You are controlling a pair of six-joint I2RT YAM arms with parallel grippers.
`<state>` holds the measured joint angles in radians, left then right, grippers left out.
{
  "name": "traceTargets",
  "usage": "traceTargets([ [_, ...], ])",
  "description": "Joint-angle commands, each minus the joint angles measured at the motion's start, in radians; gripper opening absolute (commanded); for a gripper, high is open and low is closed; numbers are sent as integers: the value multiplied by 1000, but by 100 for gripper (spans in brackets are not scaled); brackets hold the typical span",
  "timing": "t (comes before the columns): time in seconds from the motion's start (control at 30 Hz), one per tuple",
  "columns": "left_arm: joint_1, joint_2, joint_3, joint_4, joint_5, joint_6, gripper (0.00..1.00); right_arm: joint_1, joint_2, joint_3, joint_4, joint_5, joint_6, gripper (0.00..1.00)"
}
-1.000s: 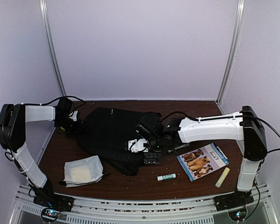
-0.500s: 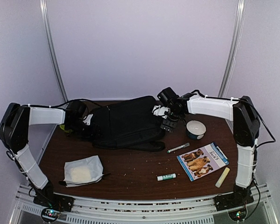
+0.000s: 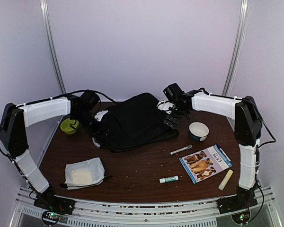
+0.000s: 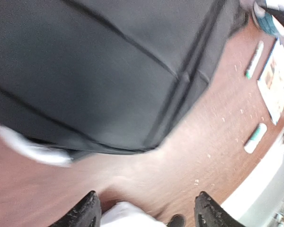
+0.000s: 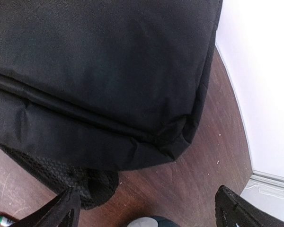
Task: Pack the student bag
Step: Adjust the student bag at the center of the board.
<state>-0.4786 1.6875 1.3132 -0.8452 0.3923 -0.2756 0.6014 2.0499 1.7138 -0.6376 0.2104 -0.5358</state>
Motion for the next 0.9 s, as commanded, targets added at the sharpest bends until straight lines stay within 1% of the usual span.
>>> traceTargets([
  [0.0,85,-32,196,-201,-181,160,73,-15,-189,-95,0,-87,6,100],
  [0.1,131,61,344,-163,-285,120,81,-14,-261,-144,-20,-211,46,100],
  [0.2,157,177,479,-96,-406,37,83,-14,-320,-160,-37,-282,94,100],
  [0.27,173,221,491,36,-372,18,85,-15,-357,-155,-61,-299,110,100],
  [0.33,190,278,532,113,-354,-3,87,-15,-392,-173,-68,-337,135,99],
  [0.43,215,396,653,105,-375,-12,91,-14,-442,-249,-45,-424,153,97],
  [0.53,235,493,736,115,-373,-27,93,-13,-451,-285,-70,-530,102,92],
  [0.67,245,618,856,76,-348,-30,93,-23,-431,-296,-94,-564,125,85],
  [0.73,247,653,874,70,-338,-26,93,-23,-418,-301,-93,-565,157,80],
  [0.87,247,679,844,84,-276,-21,93,-28,-424,-392,14,-622,216,79],
])
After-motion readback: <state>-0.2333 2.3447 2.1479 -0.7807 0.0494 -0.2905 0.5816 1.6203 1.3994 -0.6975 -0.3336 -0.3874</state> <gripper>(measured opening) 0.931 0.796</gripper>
